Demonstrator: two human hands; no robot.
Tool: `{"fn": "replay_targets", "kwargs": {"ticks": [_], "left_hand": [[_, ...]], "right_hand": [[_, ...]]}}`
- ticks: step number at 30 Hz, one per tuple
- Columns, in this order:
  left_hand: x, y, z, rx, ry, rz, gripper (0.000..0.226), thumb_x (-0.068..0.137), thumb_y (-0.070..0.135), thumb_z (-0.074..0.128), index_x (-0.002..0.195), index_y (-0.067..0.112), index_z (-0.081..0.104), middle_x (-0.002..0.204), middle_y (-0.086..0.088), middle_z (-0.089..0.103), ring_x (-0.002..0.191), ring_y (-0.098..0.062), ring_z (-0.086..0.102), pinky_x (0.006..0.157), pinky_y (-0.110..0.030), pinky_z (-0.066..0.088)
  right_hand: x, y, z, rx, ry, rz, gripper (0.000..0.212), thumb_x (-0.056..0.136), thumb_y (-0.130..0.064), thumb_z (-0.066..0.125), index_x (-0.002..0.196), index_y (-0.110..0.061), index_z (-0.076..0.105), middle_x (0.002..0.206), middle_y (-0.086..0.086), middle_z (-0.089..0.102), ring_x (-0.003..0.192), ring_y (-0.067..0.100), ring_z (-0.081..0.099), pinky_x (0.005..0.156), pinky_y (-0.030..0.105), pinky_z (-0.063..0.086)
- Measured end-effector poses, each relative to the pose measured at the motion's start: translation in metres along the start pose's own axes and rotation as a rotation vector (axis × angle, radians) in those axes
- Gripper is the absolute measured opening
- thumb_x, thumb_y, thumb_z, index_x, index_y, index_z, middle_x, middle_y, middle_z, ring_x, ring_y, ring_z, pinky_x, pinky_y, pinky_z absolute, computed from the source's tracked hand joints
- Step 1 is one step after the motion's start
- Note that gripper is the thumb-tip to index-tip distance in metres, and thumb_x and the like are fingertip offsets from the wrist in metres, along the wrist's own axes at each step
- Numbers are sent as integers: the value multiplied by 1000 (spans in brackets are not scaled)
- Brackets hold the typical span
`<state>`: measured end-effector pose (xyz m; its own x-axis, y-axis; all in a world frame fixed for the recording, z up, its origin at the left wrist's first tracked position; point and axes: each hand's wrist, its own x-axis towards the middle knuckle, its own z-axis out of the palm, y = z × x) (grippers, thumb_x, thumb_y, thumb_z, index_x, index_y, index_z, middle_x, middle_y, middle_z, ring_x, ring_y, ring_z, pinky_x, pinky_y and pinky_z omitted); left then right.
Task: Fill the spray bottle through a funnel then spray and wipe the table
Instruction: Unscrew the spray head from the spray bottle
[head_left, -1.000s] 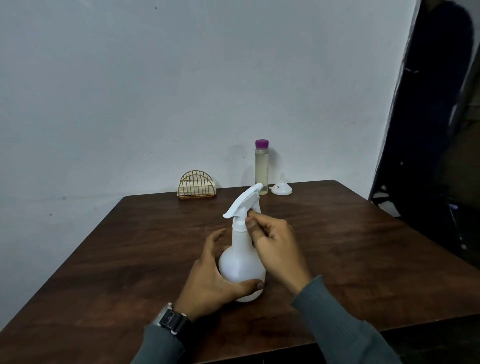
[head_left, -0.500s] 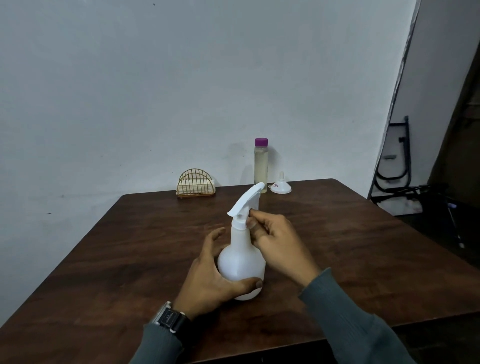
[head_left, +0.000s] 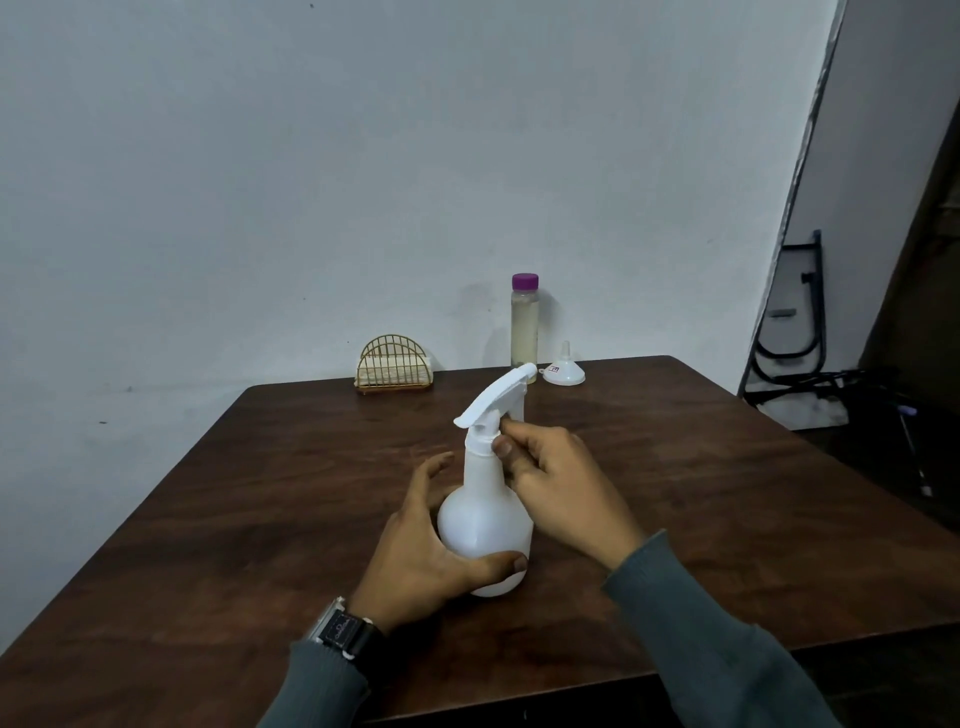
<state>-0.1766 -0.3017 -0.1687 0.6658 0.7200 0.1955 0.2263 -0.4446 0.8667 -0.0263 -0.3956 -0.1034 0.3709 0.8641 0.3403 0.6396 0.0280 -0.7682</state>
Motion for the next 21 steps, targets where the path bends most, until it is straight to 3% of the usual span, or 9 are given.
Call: {"fn": "replay_targets", "kwargs": {"ticks": [3,5,8,11,13,15,17,19,21], "left_hand": [[1,0,1,-11,2,-1,125,45,57,100,148,50,27,125,24,67,113,-2,67,100,-36,57],[1,-1,1,-13,5,11,120,47,53,100,144,55,29,123,26,69,112,1,67,96,-30,58],[1,-2,2,-19,10,20,119,48,52,101,143,57,29,125,25,68,113,2,66,92,-24,56],[1,-2,1,-25,9,16,120,48,53,100,145,52,31,127,24,67,113,1,66,95,-29,57],[2,-2,2,-11,14,4,120,46,56,100,144,53,31,128,21,66,113,-2,67,97,-35,58],[3,-3,2,-1,16,2,121,44,60,99,143,55,30,130,19,64,114,-5,66,98,-38,58],[3,-3,1,0,11,-4,121,43,60,99,142,56,30,131,19,63,115,-6,66,98,-36,58],[3,-3,1,-7,3,-5,116,47,55,100,139,59,31,129,23,62,113,-2,65,92,-24,57],[2,-2,0,-13,2,3,108,51,49,101,131,67,29,124,28,63,111,5,65,82,-11,53]], "right_hand": [[2,0,-7,85,-105,19,20,100,-31,58,114,-27,72,93,-18,74,95,2,69,88,34,54],[2,-4,-4,188,-102,27,31,87,-48,69,110,-28,73,99,-12,80,99,3,74,95,39,58],[1,-10,7,94,60,5,39,80,-62,69,96,-28,75,86,-10,79,85,1,74,83,38,61],[1,-9,7,19,72,-20,22,95,-44,66,91,-24,71,74,-12,72,76,0,66,68,27,50],[2,-8,0,-36,4,-14,19,102,-34,58,84,-32,64,68,-16,60,71,0,57,64,23,40],[5,-1,-6,-41,-70,-14,23,105,-28,53,87,-37,63,70,-18,58,72,-1,54,70,25,41],[6,1,-10,34,-136,-7,16,104,-28,55,104,-35,69,87,-21,68,88,-1,63,83,31,50],[5,0,-7,150,-158,30,28,92,-44,66,117,-30,70,107,-16,77,105,3,71,98,38,55],[4,-4,-1,160,-86,37,45,78,-58,75,112,-29,73,103,-12,80,100,2,74,96,39,59]]}}
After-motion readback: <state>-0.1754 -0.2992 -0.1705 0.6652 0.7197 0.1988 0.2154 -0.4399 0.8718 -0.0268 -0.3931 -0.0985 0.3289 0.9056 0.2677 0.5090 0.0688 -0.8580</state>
